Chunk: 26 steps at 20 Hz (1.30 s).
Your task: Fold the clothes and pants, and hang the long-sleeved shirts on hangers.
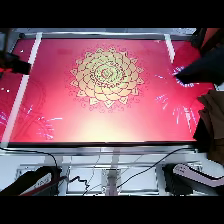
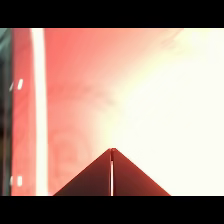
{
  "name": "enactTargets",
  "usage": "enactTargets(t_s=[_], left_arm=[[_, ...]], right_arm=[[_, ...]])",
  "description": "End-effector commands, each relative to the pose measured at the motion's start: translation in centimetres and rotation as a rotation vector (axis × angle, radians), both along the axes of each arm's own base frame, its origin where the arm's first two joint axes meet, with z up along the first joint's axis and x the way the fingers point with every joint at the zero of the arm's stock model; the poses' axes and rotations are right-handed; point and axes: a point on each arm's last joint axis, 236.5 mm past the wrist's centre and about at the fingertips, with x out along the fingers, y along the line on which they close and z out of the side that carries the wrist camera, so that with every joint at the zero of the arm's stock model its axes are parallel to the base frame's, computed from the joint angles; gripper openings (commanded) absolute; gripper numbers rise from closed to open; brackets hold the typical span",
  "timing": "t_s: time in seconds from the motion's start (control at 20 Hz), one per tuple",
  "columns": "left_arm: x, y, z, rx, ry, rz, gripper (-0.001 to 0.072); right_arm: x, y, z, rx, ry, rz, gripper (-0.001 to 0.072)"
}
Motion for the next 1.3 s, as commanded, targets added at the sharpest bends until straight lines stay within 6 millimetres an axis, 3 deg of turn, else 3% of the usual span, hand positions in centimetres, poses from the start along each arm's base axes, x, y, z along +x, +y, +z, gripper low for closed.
enactTargets(t_s=[0.0, 0.15, 0.3, 0.4, 0.5, 0.55, 0.65, 0.7, 1.0, 1.25], left_arm=[[-1.8, 3.8, -0.2, -0.033, 0.016, 0.147, 0.0027], [-1.6, 2.8, -0.5, -0.078, 0.017, 0.129, 0.0028], [-1.4, 2.3, -0.9, -0.101, 0.024, 0.119, 0.0028], [-1.3, 2.2, -1.2, -0.102, 0.031, 0.118, 0.0028], [-1.2, 2.2, -1.4, -0.102, 0.036, 0.119, 0.0028], [-1.1, 2.2, -1.5, -0.102, 0.037, 0.119, 0.0028], [-1.1, 2.2, -1.5, -0.102, 0.038, 0.119, 0.0028], [-1.1, 2.2, -1.5, -0.102, 0.038, 0.119, 0.0028], [-1.1, 2.3, -1.5, -0.101, 0.038, 0.119, 0.0028], [-1.1, 2.3, -1.5, -0.101, 0.038, 0.119, 0.0028]], right_arm=[[-8.8, -11.0, -0.5, 0.002, 0.097, -0.393, 0.0039], [-15.6, -15.0, -5.1, -0.041, 0.339, -0.533, 0.0039], [-23.0, -15.3, -10.9, 0.075, 0.649, -0.652, 0.0039], [-25.8, -14.9, -12.4, 0.177, 0.732, -0.727, 0.0039], [-26.5, -14.4, -12.8, 0.201, 0.759, -0.72, 0.0046], [-26.5, -14.2, -12.9, 0.205, 0.763, -0.716, 0.0107], [-26.2, -12.9, -13.3, 0.249, 0.781, -0.676, 0.0404], [-26.2, -11.9, -13.6, 0.28, 0.801, -0.645, 0.0442], [-27.0, -8.7, -14.5, 0.357, 0.889, -0.56, 0.0464], [-29.4, -7.4, -15.4, 0.355, 1.018, -0.531, 0.0464]])
